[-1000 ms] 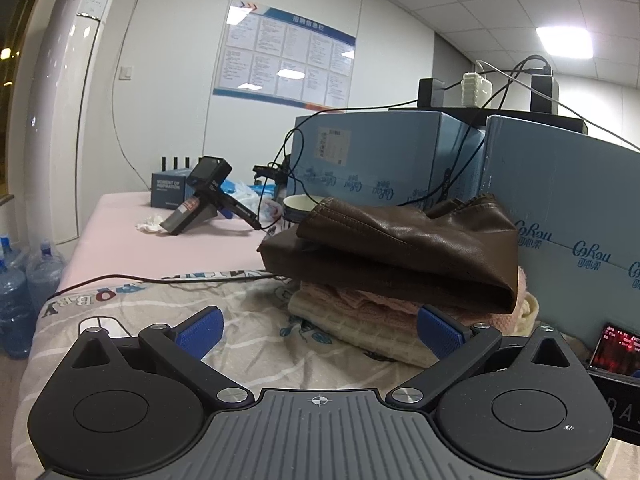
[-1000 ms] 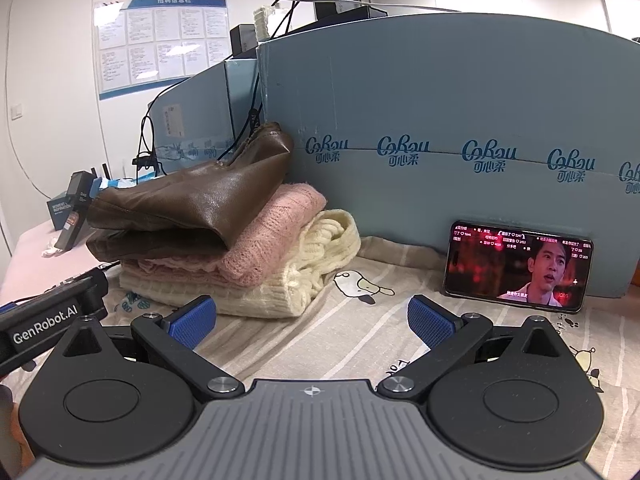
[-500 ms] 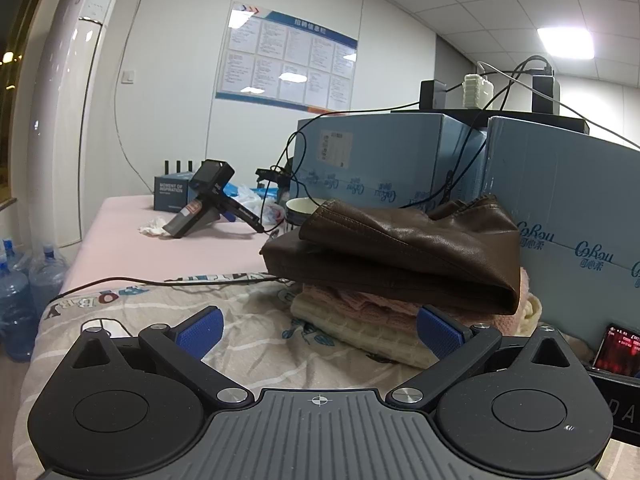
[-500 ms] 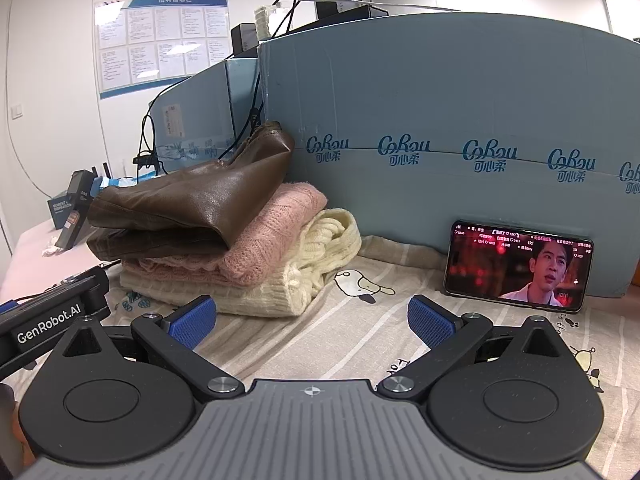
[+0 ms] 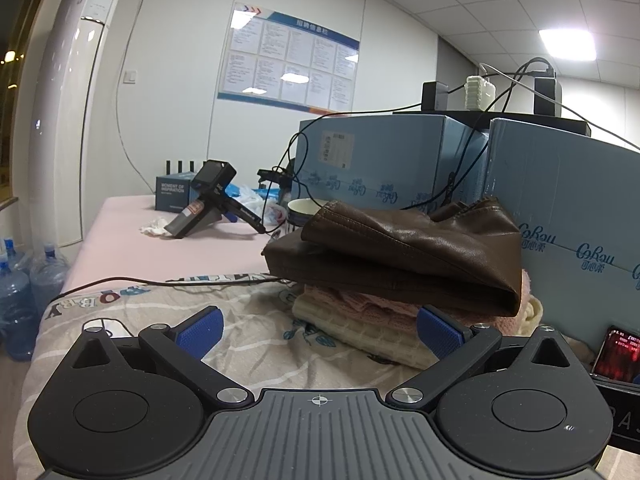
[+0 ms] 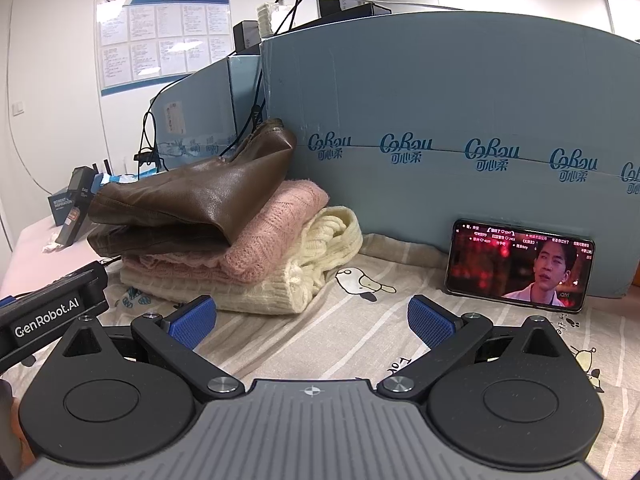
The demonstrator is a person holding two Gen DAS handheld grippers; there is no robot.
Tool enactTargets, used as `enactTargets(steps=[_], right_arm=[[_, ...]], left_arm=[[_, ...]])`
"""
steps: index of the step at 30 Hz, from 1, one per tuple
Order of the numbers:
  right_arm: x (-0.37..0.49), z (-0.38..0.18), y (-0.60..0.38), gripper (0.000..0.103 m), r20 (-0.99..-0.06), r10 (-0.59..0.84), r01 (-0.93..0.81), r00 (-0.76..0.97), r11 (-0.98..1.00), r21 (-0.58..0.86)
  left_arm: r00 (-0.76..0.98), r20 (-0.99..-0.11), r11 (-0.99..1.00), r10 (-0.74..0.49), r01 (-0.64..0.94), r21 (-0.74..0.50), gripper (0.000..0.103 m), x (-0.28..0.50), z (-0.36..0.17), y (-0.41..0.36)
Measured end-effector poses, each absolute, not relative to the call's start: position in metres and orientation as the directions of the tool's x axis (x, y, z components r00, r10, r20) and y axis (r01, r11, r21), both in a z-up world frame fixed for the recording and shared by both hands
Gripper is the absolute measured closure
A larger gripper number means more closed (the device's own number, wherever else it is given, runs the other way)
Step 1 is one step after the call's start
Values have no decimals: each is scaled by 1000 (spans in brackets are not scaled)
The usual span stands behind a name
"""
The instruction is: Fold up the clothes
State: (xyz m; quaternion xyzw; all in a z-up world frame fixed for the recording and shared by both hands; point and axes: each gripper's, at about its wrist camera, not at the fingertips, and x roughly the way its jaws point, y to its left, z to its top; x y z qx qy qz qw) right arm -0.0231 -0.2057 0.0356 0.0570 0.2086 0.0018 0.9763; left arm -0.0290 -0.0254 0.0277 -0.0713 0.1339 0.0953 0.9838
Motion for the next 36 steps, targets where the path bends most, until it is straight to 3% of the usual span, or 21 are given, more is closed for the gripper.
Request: enactTargets(steps=[36], right_arm=[[-21, 33, -203, 0, -422, 26, 17, 906, 995, 97]], left_arm=[[946, -272, 971, 174, -211, -114, 0, -30, 28, -25]])
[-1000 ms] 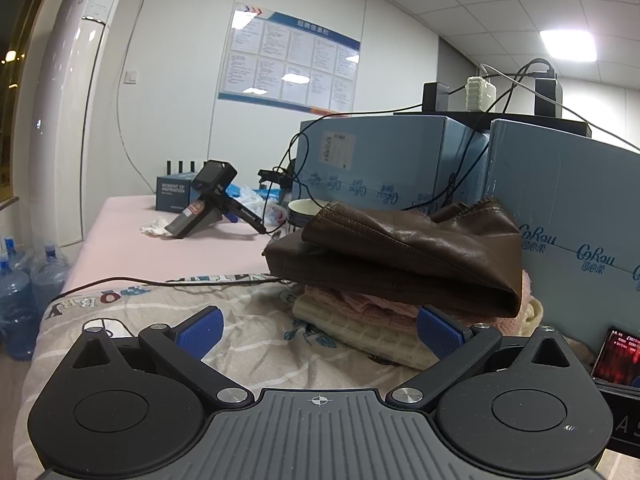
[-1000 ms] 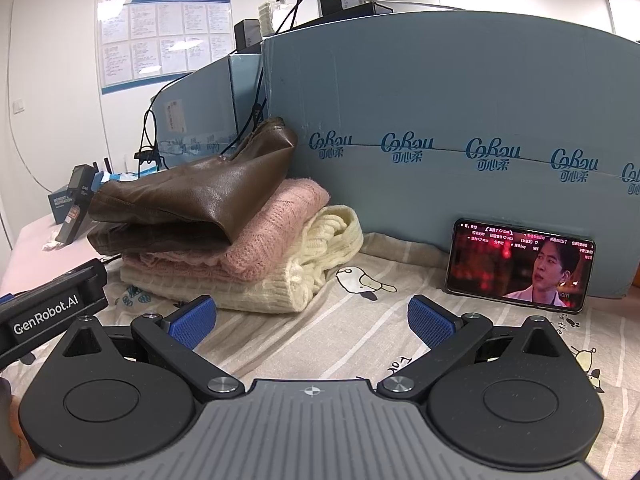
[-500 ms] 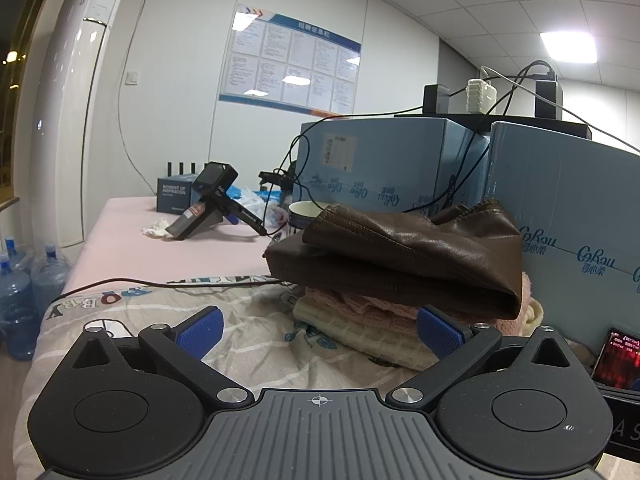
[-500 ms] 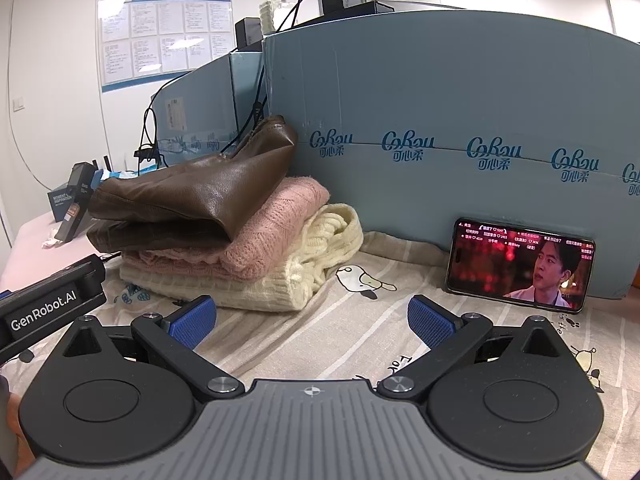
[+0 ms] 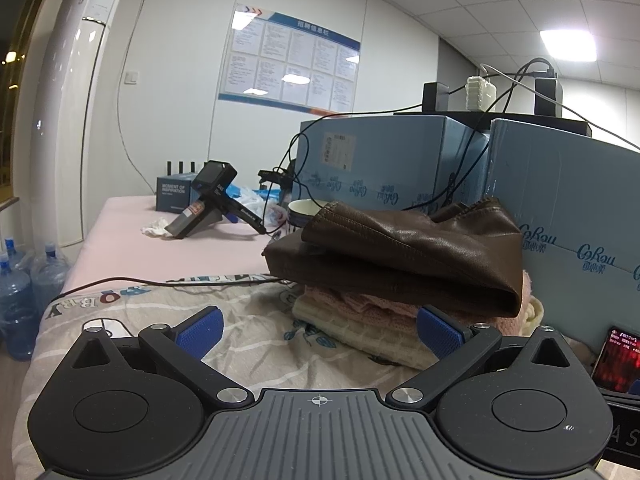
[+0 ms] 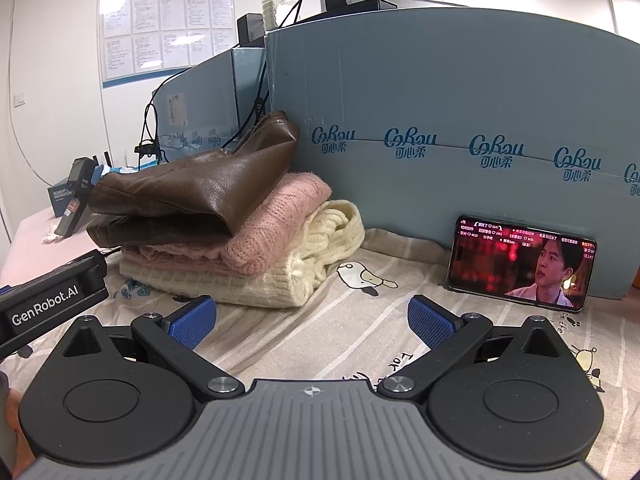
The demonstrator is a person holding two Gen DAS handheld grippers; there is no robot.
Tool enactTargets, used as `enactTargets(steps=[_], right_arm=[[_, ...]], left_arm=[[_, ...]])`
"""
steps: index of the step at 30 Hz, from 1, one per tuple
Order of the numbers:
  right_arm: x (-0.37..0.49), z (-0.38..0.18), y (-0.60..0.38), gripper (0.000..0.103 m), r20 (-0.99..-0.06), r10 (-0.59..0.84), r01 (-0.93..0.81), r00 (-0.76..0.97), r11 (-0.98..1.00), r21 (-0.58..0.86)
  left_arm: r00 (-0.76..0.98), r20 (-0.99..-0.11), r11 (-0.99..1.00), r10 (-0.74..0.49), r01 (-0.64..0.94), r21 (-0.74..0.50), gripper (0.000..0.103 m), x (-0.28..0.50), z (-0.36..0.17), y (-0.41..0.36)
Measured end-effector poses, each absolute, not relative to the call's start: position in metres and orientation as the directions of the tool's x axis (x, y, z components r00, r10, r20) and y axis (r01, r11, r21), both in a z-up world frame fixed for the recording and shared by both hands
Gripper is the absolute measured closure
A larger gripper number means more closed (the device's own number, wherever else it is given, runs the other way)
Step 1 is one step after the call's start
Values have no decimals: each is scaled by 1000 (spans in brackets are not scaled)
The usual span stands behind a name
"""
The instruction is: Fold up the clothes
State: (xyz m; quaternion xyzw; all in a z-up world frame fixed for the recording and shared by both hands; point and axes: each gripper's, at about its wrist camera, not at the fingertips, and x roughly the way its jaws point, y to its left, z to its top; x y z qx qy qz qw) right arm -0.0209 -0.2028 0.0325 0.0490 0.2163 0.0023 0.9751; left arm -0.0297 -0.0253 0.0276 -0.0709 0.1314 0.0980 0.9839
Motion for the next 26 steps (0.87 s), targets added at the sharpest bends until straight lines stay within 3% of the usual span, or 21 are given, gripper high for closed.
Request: enactTargets(steps=[26], right_arm=[[-20, 32, -203, 0, -426, 20, 21, 905, 995, 92]], left_arm=[[946, -272, 970, 177, -215, -115, 0, -30, 27, -26]])
